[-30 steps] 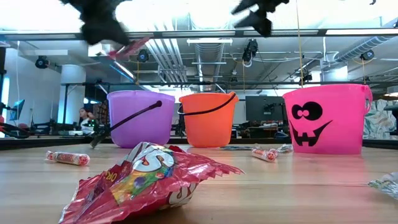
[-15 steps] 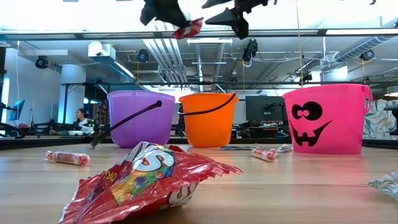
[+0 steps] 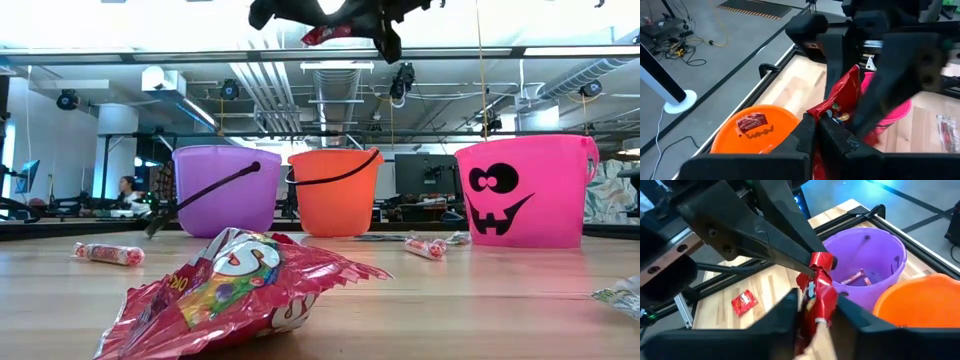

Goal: Sort candy by brand, put in halloween buckets
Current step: Put the red candy into the pink bucket, then put the blue candy into the orange bucket

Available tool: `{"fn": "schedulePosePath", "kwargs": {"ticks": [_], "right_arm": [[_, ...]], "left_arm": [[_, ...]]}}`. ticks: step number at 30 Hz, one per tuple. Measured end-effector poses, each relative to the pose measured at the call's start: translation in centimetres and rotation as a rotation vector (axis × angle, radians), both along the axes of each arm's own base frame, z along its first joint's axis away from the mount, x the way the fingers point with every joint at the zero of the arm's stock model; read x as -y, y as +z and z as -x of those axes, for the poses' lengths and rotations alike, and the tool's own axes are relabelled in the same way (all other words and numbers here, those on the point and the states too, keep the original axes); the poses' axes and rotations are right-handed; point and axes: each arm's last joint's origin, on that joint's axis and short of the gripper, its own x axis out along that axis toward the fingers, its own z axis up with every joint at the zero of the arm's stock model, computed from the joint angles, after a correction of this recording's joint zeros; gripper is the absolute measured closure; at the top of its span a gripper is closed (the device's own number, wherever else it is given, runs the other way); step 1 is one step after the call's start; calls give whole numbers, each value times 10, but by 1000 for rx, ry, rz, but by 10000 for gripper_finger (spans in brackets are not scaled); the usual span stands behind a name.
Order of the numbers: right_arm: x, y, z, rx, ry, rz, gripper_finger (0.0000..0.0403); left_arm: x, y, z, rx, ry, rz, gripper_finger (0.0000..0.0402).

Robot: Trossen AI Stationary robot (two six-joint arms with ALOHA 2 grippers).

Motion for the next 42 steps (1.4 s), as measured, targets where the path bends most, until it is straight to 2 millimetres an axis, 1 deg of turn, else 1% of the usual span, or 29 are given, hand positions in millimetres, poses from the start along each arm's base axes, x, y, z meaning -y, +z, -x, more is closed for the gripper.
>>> {"fn": "schedulePosePath", "kwargs": {"ticks": [1,2,5,9,12,15,18,20,22,24,25,28,36,38,40,42], "right_arm": [[0,0,0,0,1,4,363],[0,0,0,1,7,15,376],[0,0,0,-1,6,14,382],[-1,1,5,-28,4,4,386],[0,2,17,-82,-7,-19,387],[2,4,38,-178,-33,-58,388],[2,-1,63,-346,-59,-153,388],[-1,-11,81,-528,-63,-255,389],[-5,-22,99,-740,-108,-353,389],[-8,-28,112,-901,-170,-404,388],[-9,-29,115,-942,-200,-417,385],[-10,-30,118,-976,-259,-431,367],[-9,-31,117,-980,-291,-420,296],[-9,-31,115,-958,-282,-400,281],[-8,-29,109,-885,-252,-367,271],[-6,-26,101,-802,-236,-328,264]], "left_arm": [[0,0,0,2,1,0,401],[0,1,1,7,8,6,401],[0,1,1,11,12,14,391],[0,2,2,-3,10,20,353],[0,4,6,-36,13,19,316],[0,-1,9,-106,8,9,283],[-1,-5,12,-166,5,5,261],[-2,-7,15,-199,8,7,252],[-3,-9,16,-217,12,9,249],[-5,-9,16,-216,17,8,249],[-6,-8,16,-214,21,8,249],[-9,-9,16,-216,32,9,249],[-14,-9,16,-216,48,8,249],[-13,-9,16,-217,41,10,249],[-12,-10,15,-221,-41,15,249],[-8,-13,9,-209,-227,7,249]]}}
